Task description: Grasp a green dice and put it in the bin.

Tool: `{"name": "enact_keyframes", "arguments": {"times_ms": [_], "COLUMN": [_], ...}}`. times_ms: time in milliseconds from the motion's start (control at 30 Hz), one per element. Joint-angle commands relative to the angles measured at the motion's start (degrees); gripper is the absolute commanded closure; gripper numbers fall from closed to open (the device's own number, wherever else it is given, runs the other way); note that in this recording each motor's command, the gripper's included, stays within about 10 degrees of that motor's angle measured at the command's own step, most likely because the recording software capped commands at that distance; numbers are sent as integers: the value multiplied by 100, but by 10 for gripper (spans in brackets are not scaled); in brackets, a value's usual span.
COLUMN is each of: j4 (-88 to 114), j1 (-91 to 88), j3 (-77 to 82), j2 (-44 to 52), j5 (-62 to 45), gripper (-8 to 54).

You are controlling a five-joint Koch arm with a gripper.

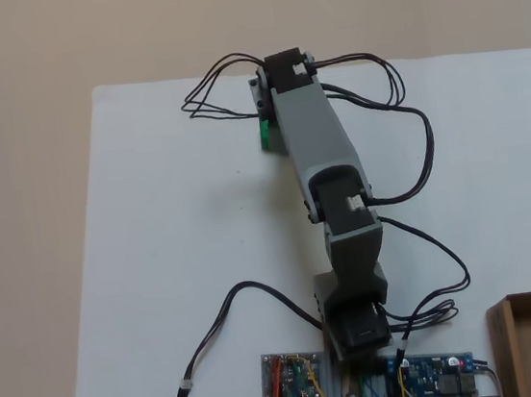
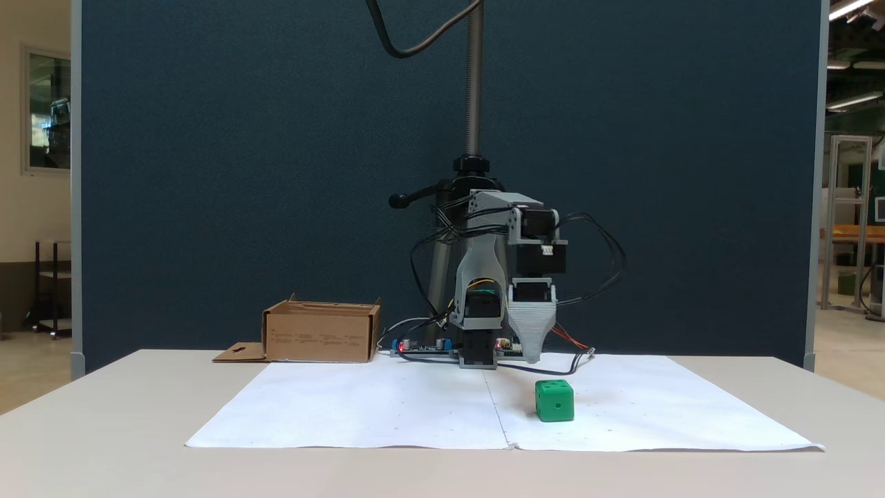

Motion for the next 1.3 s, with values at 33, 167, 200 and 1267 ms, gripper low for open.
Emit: {"name": "enact_keyframes", "arguments": {"times_ms": [33, 167, 200, 1267], "j4": [-220, -237, -237, -765], "j1": [-105, -167, -167, -352], "j3": [-492, -562, -615, -1020], "j2": [-26, -193, -264, -1600], "j5": [-220, -220, -220, -185], "gripper": [33, 33, 33, 198]}}
